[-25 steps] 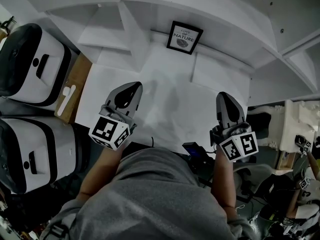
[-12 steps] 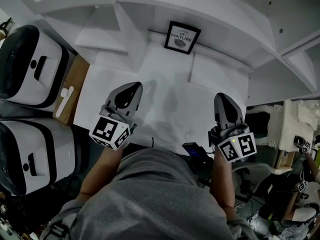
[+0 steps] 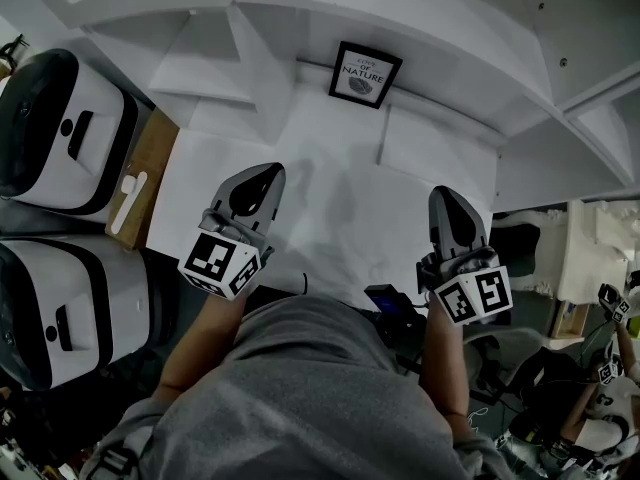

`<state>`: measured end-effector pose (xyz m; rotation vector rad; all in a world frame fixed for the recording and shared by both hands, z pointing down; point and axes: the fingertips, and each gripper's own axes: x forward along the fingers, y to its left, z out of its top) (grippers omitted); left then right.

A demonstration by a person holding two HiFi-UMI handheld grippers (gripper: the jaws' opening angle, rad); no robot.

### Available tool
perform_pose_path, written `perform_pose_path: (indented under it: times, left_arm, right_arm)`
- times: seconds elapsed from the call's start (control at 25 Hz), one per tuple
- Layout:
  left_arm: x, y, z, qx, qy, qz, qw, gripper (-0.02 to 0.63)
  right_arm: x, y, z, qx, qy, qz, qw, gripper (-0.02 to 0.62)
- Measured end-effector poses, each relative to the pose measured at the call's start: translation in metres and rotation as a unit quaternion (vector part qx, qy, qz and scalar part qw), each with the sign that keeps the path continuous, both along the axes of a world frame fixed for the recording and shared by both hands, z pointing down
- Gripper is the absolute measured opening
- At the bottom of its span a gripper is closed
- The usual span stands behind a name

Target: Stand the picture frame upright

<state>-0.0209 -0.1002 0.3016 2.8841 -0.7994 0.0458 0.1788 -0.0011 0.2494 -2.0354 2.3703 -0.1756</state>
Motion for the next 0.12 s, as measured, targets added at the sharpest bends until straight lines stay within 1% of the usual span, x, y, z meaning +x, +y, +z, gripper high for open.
perform_pose_path:
  times: [0.12]
  left_arm:
    - [0.0002, 0.0007, 0.0, -0.001, 0.0, 0.0, 1.0, 0.008]
  right_arm:
    - [0.0001, 0.0008, -0.0003, 0.0, 0.0, 0.001, 1.0, 0.025]
